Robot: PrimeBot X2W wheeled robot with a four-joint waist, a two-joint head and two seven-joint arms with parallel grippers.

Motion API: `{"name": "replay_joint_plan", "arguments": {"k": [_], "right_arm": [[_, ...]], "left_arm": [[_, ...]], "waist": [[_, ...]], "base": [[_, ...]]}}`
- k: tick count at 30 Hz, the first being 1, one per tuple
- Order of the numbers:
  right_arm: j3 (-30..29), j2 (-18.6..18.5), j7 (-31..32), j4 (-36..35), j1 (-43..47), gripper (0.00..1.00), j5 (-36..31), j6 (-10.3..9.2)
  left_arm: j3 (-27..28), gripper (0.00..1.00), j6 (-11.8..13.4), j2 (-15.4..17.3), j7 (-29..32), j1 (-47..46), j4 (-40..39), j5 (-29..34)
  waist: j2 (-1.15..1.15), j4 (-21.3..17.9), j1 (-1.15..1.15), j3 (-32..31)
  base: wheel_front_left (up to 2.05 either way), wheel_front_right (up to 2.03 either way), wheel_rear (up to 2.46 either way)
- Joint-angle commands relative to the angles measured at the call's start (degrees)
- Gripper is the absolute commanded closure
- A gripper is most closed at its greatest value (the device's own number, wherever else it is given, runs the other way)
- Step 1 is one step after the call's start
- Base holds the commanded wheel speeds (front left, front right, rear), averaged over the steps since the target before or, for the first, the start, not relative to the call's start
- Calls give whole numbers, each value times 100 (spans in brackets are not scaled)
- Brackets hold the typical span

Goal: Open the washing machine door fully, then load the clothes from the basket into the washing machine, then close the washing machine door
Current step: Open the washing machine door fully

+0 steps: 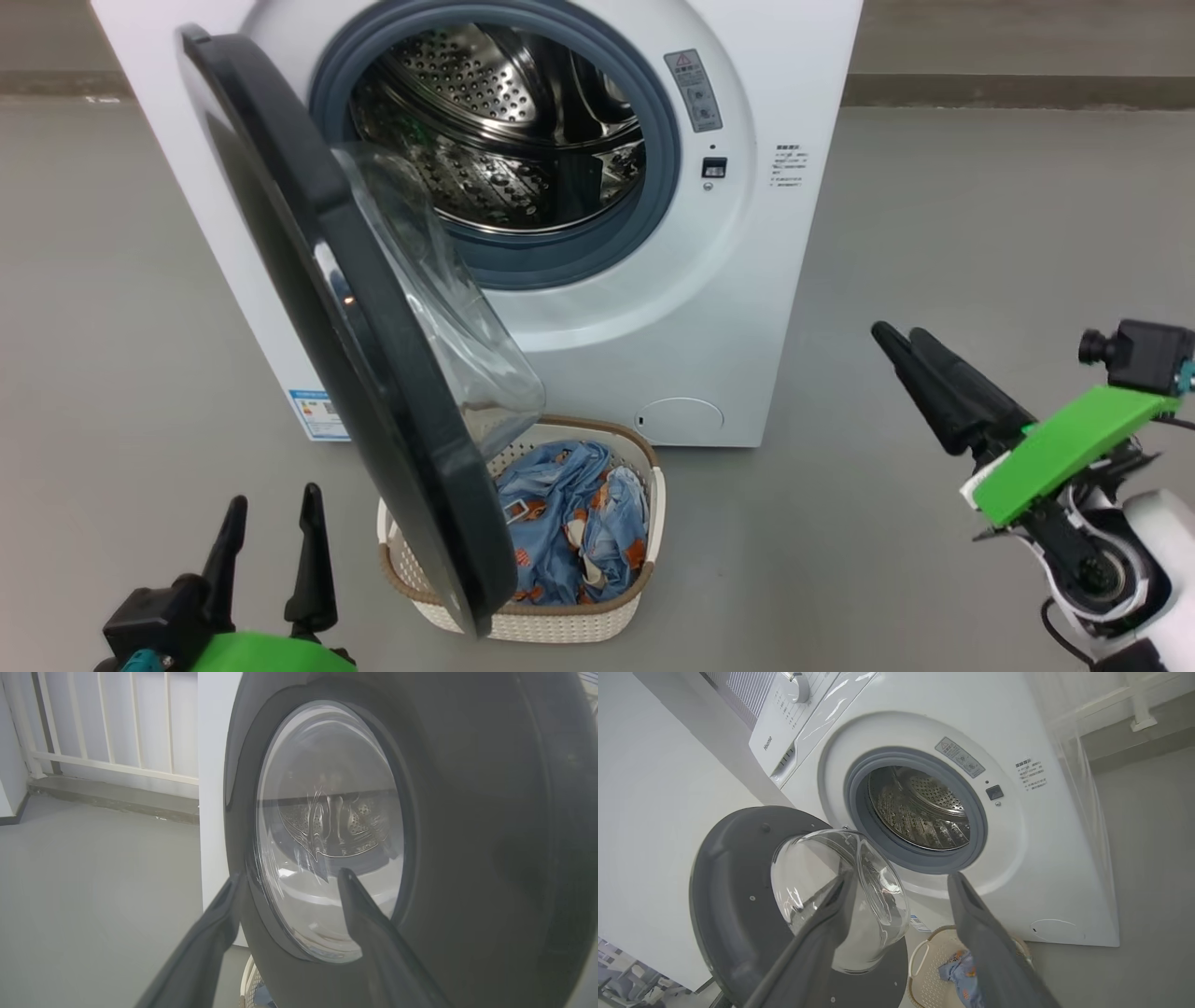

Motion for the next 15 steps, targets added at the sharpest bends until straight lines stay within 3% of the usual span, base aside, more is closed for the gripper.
{"name": "replay_joint_plan", "arguments": {"k": [1,7,15], "right_arm": [[135,-162,-289,-73,54,0,-287,34],[198,-291,-1271,321,210,0,-1423,34],[-301,-20,-2066,803,561,0,-2389,34]], "left_arm": [[164,0,57,83,-46,-171,-213,-66],[154,0,100,112,-36,-103,-328,-68],[124,0,130,110,-70,-48,-388,-76]], "waist": [[0,-53,0,13],[0,-151,0,35],[0,-191,0,16]], "base": [[0,0,0],[0,0,0],[0,0,0]]}}
